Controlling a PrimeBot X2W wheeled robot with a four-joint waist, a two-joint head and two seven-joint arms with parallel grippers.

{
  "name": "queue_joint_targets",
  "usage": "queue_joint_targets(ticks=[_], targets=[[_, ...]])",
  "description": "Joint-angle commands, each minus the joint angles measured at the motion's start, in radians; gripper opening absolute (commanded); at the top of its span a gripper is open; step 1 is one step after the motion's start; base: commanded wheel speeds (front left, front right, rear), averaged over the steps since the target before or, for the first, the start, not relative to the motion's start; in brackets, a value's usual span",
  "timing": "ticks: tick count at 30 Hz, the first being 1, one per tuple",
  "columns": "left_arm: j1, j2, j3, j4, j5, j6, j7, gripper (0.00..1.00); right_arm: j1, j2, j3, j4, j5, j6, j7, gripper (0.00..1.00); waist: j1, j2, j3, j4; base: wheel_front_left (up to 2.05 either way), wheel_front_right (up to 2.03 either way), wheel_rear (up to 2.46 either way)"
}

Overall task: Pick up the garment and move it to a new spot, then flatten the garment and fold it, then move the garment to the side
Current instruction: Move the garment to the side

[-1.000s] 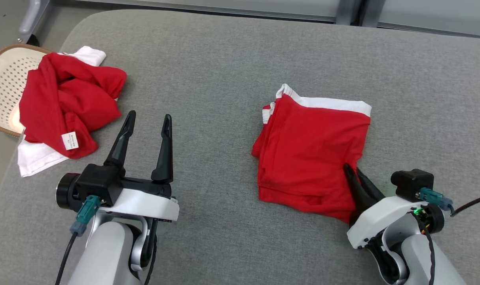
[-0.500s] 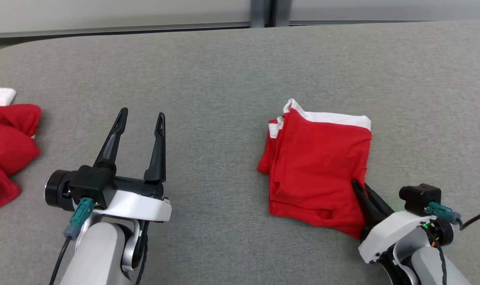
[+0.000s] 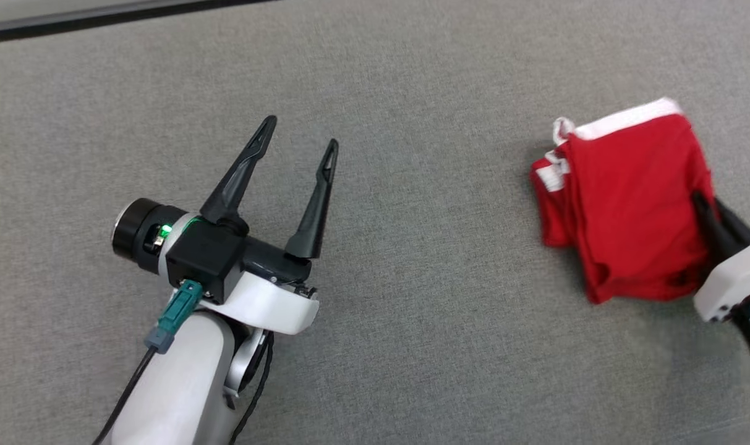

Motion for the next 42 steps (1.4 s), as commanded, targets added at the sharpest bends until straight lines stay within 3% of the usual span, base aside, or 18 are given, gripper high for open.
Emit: queue_joint_targets(ticks=[1, 9, 16, 17, 19, 24, 29, 36, 42], targets=[[-0.022, 0.005, -0.006, -0.012, 0.012, -0.008, 0.006, 1.00, -0.032, -0.028, -0.009, 0.019, -0.004, -0.002, 0.004, 0.00, 0.0000, 0.0000, 0.055, -0.032, 0.00, 0.00, 0.00], [-0.075, 0.005, -0.058, -0.078, 0.033, -0.031, 0.038, 1.00, -0.203, -0.144, -0.072, 0.166, 0.002, -0.002, 0.021, 0.00, 0.0000, 0.0000, 0.143, -0.028, 0.00, 0.00, 0.00], [-0.116, 0.020, -0.065, -0.122, 0.045, -0.033, 0.055, 1.00, -0.324, -0.180, -0.121, 0.284, -0.004, -0.002, -0.034, 0.00, 0.0000, 0.0000, 0.224, -0.010, 0.00, 0.00, 0.00], [-0.123, 0.021, -0.064, -0.126, 0.048, -0.033, 0.056, 1.00, -0.338, -0.179, -0.130, 0.310, -0.008, -0.002, -0.032, 0.20, 0.0000, 0.0000, 0.232, -0.009, 0.00, 0.00, 0.00], [-0.124, 0.025, -0.065, -0.128, 0.050, -0.032, 0.055, 1.00, -0.369, -0.170, -0.149, 0.357, -0.014, -0.002, -0.048, 1.00, 0.0000, 0.0000, 0.240, -0.008, 0.00, 0.00, 0.00], [-0.117, 0.028, -0.065, -0.109, 0.045, -0.024, 0.049, 1.00, -0.384, -0.138, -0.199, 0.460, -0.019, -0.002, -0.109, 1.00, 0.0000, 0.0000, 0.225, -0.013, 0.00, 0.00, 0.00], [-0.082, 0.027, -0.063, -0.074, 0.027, -0.014, 0.033, 1.00, -0.324, -0.081, -0.222, 0.486, 0.010, -0.002, -0.189, 1.00, 0.0000, 0.0000, 0.167, -0.025, 0.00, 0.00, 0.00], [-0.023, 0.040, -0.047, -0.043, 0.000, 0.002, 0.019, 1.00, -0.201, -0.014, -0.221, 0.381, 0.035, -0.002, -0.228, 1.00, 0.0000, 0.0000, 0.086, -0.050, 0.00, 0.00, 0.00], [0.049, 0.054, -0.021, -0.027, -0.026, 0.027, 0.020, 1.00, -0.033, 0.074, -0.305, 0.124, -0.012, -0.002, -0.229, 1.00, 0.0000, 0.0000, 0.007, -0.063, 0.00, 0.00, 0.00]])
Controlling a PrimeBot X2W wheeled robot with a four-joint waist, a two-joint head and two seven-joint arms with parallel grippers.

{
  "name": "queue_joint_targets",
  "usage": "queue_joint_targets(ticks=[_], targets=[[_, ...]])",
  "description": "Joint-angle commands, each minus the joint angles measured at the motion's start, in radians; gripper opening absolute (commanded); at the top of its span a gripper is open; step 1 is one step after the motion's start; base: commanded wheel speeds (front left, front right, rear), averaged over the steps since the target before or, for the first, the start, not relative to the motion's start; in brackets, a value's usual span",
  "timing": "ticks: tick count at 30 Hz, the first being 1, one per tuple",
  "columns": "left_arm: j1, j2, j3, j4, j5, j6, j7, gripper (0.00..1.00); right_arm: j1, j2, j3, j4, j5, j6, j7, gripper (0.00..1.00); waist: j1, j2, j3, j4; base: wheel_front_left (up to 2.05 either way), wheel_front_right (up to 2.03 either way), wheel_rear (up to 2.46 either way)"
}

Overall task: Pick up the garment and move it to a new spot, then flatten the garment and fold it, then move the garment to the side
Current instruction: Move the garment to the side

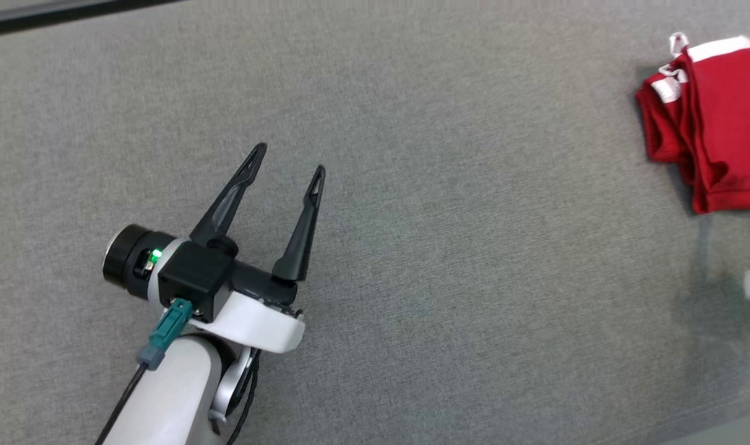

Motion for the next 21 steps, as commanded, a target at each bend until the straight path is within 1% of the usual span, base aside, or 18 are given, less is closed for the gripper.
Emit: queue_joint_targets(ticks=[1, 4, 8, 11, 16, 19, 21], targets=[[0.011, 0.004, 0.007, 0.003, -0.004, 0.007, -0.002, 1.00, 0.024, 0.010, -0.004, -0.018, -0.014, -0.002, -0.004, 1.00, 0.0000, 0.0000, -0.030, -0.004, 0.00, 0.00, 0.00], [0.044, 0.006, 0.020, 0.010, -0.019, 0.024, -0.006, 1.00, 0.101, 0.064, -0.021, -0.145, -0.063, -0.002, -0.004, 1.00, 0.0000, 0.0000, -0.063, 0.008, 0.00, 0.00, 0.00], [0.086, -0.001, 0.037, 0.024, -0.042, 0.044, -0.014, 1.00, 0.193, 0.116, -0.014, -0.280, -0.129, -0.002, 0.001, 1.00, 0.0000, 0.0000, -0.112, 0.047, 0.00, 0.00, 0.00], [0.115, -0.007, 0.056, 0.039, -0.061, 0.064, -0.025, 1.00, 0.251, 0.144, -0.022, -0.375, -0.175, -0.002, 0.045, 1.00, 0.0000, 0.0000, -0.142, 0.090, 0.00, 0.00, 0.00], [0.163, -0.016, 0.101, 0.066, -0.094, 0.101, -0.047, 1.00, 0.335, 0.192, -0.023, -0.524, -0.220, -0.002, 0.124, 1.00, 0.0000, 0.0000, -0.189, 0.177, 0.00, 0.00, 0.00], [0.191, -0.011, 0.130, 0.079, -0.110, 0.117, -0.061, 1.00, 0.381, 0.213, -0.022, -0.598, -0.240, -0.002, 0.168, 1.00, 0.0000, 0.0000, -0.214, 0.225, 0.00, 0.00, 0.00], [0.210, -0.005, 0.142, 0.090, -0.121, 0.120, -0.066, 1.00, 0.410, 0.223, -0.020, -0.639, -0.251, -0.002, 0.195, 1.00, 0.0000, 0.0000, -0.231, 0.250, 0.00, 0.00, 0.00]])
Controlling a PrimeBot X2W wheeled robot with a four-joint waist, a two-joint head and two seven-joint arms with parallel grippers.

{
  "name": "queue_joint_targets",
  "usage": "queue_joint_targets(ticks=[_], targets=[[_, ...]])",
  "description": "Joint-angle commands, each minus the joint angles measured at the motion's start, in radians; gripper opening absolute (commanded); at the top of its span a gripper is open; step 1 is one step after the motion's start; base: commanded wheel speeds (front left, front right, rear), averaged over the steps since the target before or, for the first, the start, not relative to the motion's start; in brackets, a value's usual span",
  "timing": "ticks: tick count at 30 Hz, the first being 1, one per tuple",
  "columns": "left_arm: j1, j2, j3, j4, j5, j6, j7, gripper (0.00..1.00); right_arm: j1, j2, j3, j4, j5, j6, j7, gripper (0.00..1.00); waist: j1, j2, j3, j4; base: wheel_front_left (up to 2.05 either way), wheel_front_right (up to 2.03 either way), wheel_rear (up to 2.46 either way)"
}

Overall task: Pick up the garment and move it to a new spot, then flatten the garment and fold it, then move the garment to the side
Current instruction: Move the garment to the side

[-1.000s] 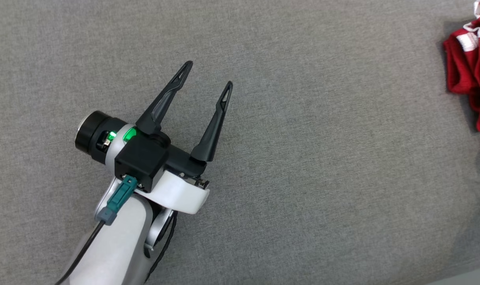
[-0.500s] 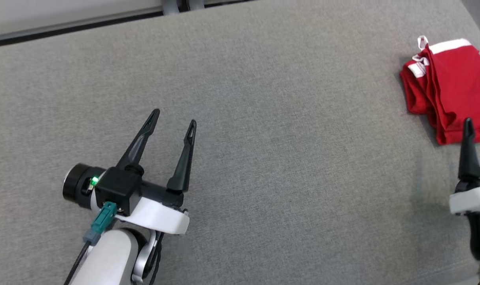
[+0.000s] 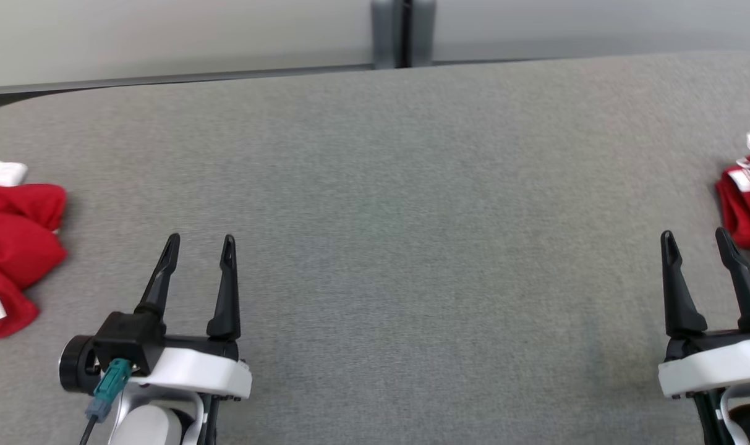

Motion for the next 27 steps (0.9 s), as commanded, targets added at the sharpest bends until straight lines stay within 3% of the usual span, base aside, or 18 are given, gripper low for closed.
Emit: queue_joint_targets(ticks=[1, 11, 27], targets=[[0.021, 0.012, 0.012, 0.010, -0.009, 0.004, -0.008, 1.00, 0.031, 0.007, 0.002, -0.035, -0.012, -0.002, 0.023, 1.00, 0.0000, -0.0001, -0.052, 0.062, 0.00, 0.00, 0.00], [0.100, 0.027, 0.004, 0.061, -0.031, -0.011, -0.011, 1.00, 0.158, 0.035, 0.003, -0.142, -0.031, -0.002, 0.121, 1.00, 0.0000, -0.0001, -0.155, 0.099, 0.00, 0.00, 0.00], [0.187, 0.057, -0.008, 0.054, -0.042, 0.003, 0.024, 1.00, 0.282, 0.064, 0.001, -0.196, -0.028, -0.002, 0.160, 1.00, 0.0000, -0.0001, -0.245, 0.075, 0.00, 0.00, 0.00]])
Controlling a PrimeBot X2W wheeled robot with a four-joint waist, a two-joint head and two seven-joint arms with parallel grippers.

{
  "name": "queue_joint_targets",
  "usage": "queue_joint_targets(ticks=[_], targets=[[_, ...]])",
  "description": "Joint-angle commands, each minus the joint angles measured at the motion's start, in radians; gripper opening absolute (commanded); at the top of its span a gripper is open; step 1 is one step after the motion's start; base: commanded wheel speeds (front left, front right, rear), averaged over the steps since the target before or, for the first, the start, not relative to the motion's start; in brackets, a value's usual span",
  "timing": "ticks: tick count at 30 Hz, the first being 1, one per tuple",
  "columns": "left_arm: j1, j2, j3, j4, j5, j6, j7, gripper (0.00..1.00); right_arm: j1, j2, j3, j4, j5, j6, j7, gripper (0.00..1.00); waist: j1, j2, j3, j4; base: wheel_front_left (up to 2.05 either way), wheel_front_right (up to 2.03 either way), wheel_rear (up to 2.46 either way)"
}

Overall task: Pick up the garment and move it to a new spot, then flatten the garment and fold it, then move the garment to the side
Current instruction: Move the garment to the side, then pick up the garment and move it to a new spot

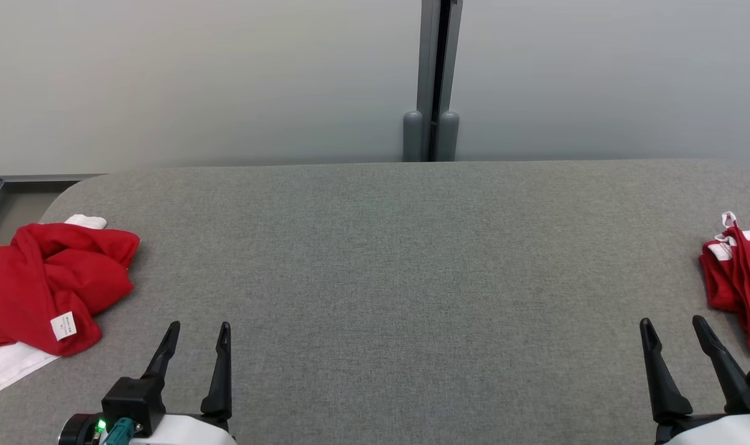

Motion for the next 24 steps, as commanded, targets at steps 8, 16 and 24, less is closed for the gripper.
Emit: queue_joint_targets(ticks=[8, 16, 24], targets=[[0.013, 0.009, -0.005, -0.007, -0.009, 0.010, 0.006, 1.00, -0.001, -0.002, 0.001, 0.000, 0.002, -0.002, 0.006, 1.00, 0.0000, -0.0001, -0.001, -0.012, 0.00, 0.00, 0.00], [0.003, 0.013, -0.009, -0.004, -0.012, 0.015, 0.006, 1.00, -0.007, 0.001, 0.001, 0.004, 0.007, -0.002, 0.004, 1.00, 0.0000, -0.0001, 0.003, -0.009, 0.00, 0.00, 0.00], [-0.003, 0.012, -0.013, 0.002, -0.015, 0.019, 0.005, 1.00, -0.004, -0.004, 0.005, 0.005, 0.007, -0.002, 0.005, 1.00, 0.0000, -0.0001, 0.000, 0.006, 0.00, 0.00, 0.00]])
